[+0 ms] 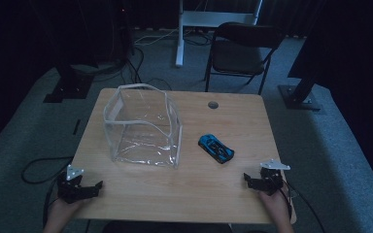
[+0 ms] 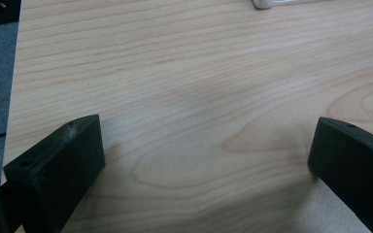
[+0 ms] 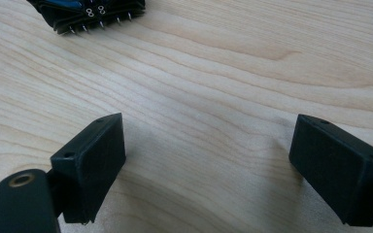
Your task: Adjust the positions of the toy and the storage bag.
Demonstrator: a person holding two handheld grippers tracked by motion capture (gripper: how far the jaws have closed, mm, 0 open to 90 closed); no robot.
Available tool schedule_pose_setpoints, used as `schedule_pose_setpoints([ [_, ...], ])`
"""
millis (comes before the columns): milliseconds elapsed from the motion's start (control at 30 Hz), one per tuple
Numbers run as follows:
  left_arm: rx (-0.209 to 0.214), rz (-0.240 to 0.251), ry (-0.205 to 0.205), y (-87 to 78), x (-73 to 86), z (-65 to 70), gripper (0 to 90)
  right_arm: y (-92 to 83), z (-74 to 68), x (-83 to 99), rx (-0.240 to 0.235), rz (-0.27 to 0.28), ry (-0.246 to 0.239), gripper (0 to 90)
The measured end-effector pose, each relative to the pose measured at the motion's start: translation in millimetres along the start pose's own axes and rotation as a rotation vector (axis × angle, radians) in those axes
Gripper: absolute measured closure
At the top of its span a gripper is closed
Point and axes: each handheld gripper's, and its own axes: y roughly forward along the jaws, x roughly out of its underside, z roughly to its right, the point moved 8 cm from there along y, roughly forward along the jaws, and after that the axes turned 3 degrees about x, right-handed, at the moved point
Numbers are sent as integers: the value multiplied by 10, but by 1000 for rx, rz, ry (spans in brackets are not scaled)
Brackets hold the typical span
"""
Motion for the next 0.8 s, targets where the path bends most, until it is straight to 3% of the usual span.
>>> schedule_pose_setpoints([
  [233, 38, -2, 41, 17, -18, -8, 3, -15, -2, 14, -17, 0, -14, 123],
  [500, 46, -1, 49, 27, -30, -27, 3, -40, -14, 35, -18, -5, -16, 125],
  [800, 49, -2, 54, 31, -35, -44, 3, -112, -123, 60, -42, -54, -14, 138],
])
